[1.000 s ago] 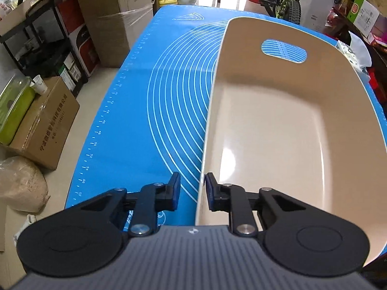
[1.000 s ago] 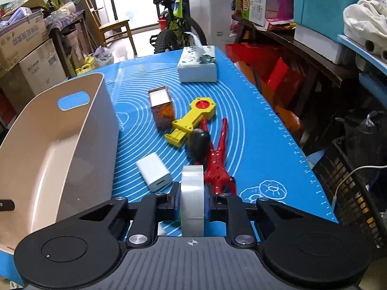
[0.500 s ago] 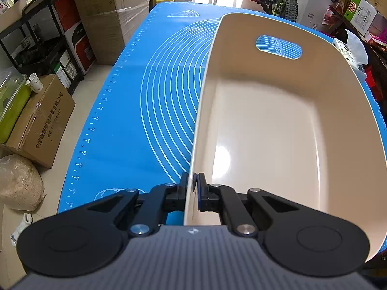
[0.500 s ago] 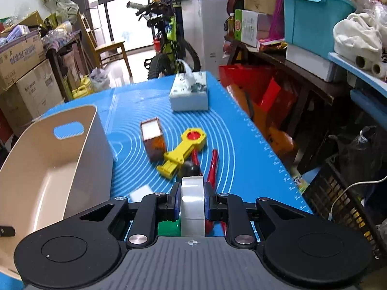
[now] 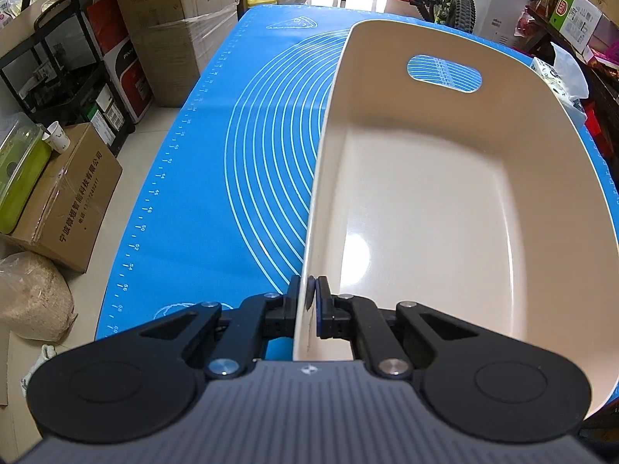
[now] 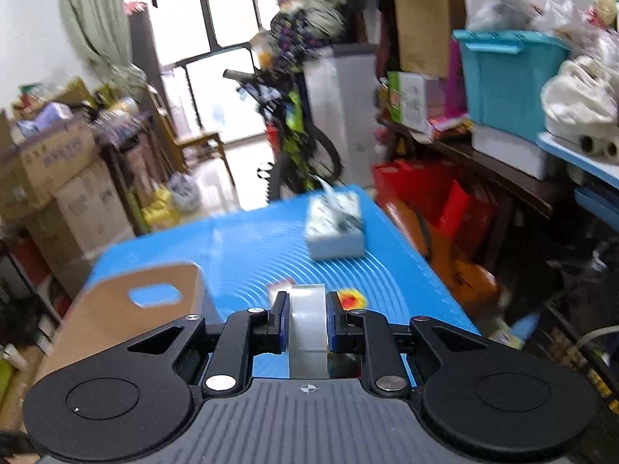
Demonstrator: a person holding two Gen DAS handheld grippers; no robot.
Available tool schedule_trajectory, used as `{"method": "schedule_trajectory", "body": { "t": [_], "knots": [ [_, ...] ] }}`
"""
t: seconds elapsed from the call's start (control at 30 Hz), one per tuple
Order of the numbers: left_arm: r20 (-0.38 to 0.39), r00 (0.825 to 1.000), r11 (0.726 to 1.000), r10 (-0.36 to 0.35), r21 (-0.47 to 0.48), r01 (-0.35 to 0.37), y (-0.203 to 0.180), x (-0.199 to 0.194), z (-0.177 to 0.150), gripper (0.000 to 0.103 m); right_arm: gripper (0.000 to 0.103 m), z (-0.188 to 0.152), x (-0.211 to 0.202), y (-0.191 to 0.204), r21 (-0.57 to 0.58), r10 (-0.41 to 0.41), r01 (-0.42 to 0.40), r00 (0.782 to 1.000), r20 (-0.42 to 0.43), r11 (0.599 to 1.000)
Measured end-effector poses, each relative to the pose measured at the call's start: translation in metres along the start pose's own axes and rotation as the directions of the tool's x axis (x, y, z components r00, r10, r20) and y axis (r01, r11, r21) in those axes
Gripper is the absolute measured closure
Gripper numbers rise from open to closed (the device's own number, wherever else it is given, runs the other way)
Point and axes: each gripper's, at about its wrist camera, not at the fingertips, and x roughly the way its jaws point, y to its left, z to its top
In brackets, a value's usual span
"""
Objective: Organize rigid objects
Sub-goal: 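Carry the tape roll into the basket and open the right tool while the left tool holds the basket, then move the open right tool back over the white pill bottle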
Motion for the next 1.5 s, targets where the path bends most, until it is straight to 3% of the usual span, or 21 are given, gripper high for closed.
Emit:
{"method": "schedule_trajectory", "body": {
  "t": [0.27,0.37,0.47,0.73,0.87,1.0,1.13,1.23,1.43,1.5],
  "knots": [
    [0.003,1.0,1.0,0.011,0.0,-0.011,-0.003,0.0,0.0,0.094,0.074,0.014,-0.008,0.064,-0.073,0.201,-0.196,0.977,0.074,0.978],
    [0.003,1.0,1.0,0.011,0.001,-0.011,-0.003,0.0,0.0,0.094,0.074,0.01,-0.003,0.088,-0.112,0.25,-0.243,0.967,0.046,0.964],
    [0.002,1.0,1.0,0.008,0.001,-0.008,-0.001,0.0,0.001,0.094,0.074,-0.004,0.007,0.105,-0.138,0.275,-0.277,0.961,-0.034,0.951],
    [0.004,1.0,1.0,0.011,0.001,-0.011,-0.001,0.001,0.001,0.094,0.074,-0.044,0.033,0.125,-0.215,0.231,-0.275,0.95,-0.208,0.937],
    [0.005,1.0,1.0,0.017,0.003,-0.017,-0.004,0.001,0.0,0.094,0.074,-0.058,0.037,0.125,-0.239,0.202,-0.261,0.948,-0.245,0.935],
    [0.005,1.0,1.0,0.017,0.004,-0.017,-0.003,0.001,0.0,0.094,0.074,-0.067,0.046,0.127,-0.241,0.187,-0.267,0.933,-0.308,0.933],
    [0.004,1.0,1.0,0.013,0.0,-0.013,-0.003,0.001,0.0,0.094,0.045,-0.065,0.049,0.125,-0.226,0.19,-0.268,0.929,-0.316,0.937],
    [0.004,1.0,1.0,0.013,0.002,-0.013,-0.004,0.001,0.0,0.094,0.038,-0.059,0.042,0.122,-0.213,0.204,-0.27,0.935,-0.289,0.939],
    [0.001,1.0,1.0,0.011,0.001,-0.011,-0.003,0.001,-0.001,0.094,0.008,-0.038,0.014,0.106,-0.162,0.256,-0.296,0.939,-0.229,0.941],
    [0.001,1.0,1.0,0.012,-0.001,-0.012,-0.004,0.0,-0.001,0.094,0.004,-0.032,0.004,0.098,-0.16,0.256,-0.288,0.947,-0.194,0.944]
  ]
}}
